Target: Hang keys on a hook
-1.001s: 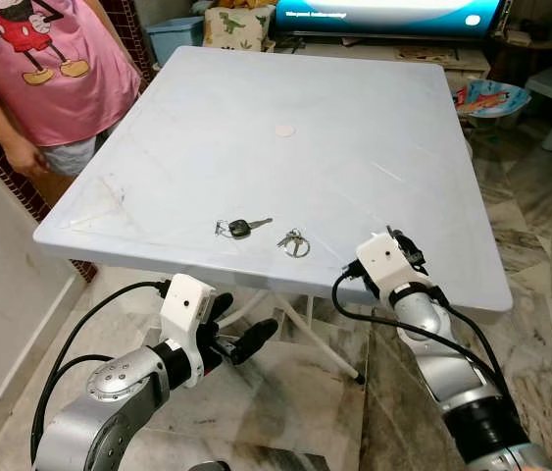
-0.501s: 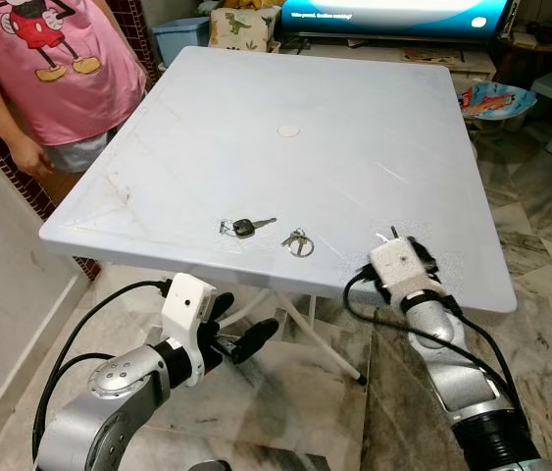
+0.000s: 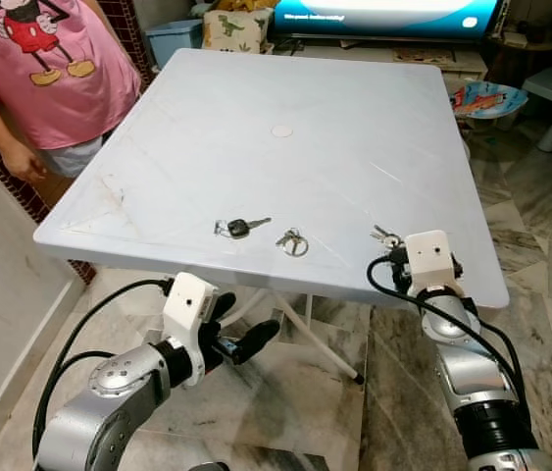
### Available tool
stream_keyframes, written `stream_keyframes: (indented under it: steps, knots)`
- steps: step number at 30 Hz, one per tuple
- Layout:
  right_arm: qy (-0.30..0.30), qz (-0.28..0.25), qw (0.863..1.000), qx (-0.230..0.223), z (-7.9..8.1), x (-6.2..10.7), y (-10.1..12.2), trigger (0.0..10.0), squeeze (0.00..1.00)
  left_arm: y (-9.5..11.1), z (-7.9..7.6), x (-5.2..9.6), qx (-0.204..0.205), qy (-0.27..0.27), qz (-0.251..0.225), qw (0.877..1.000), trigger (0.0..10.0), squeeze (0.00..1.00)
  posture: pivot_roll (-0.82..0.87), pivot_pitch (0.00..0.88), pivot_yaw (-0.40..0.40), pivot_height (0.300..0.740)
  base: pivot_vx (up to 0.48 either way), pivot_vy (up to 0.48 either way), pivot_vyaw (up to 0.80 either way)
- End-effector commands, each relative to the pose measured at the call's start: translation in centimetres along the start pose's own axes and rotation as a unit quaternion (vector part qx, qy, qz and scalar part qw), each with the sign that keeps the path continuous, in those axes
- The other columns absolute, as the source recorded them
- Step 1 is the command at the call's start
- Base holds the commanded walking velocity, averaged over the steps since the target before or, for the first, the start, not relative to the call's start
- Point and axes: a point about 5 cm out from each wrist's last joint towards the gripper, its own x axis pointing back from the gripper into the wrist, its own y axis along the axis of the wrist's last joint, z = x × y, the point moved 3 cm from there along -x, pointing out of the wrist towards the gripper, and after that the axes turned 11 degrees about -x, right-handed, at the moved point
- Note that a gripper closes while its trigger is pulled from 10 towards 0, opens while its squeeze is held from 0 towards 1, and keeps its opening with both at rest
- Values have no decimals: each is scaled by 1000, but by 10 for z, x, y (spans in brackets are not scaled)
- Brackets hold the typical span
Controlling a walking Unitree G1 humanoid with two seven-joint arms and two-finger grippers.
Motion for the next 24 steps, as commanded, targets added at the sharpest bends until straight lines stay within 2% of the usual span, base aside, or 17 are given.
stream_keyframes:
  steps: [1, 12, 17, 21, 24]
  knots:
    - [18, 16, 1000, 0, 5, -1, -7, 10000, 0, -4, 0, 1, -2, 0, 9, 1000, 10000, 0, 101, 118, 36, 740, 0, 0, 0]
    - [46, 12, 999, -3, 9, -4, -8, 10000, 0, -3, 0, 1, -5, -1, 10, 1000, 10000, 0, 107, 123, 37, 740, 0, 0, 0]
    - [39, -14, 998, -38, 14, -3, 6, 10000, 0, -4, -1, 2, -6, -1, 12, 1000, 10000, 0, 107, 122, 39, 740, 0, 0, 0]
    - [33, -29, 995, -93, 22, 0, 15, 10000, 0, -4, -3, 1, -8, -5, 12, 1000, 10000, 0, 107, 122, 39, 740, 0, 0, 0]
    - [32, -35, 994, -96, 25, 1, 18, 10000, 0, -4, -3, 1, -9, -7, 12, 1000, 10000, 0, 107, 122, 39, 740, 0, 0, 0]
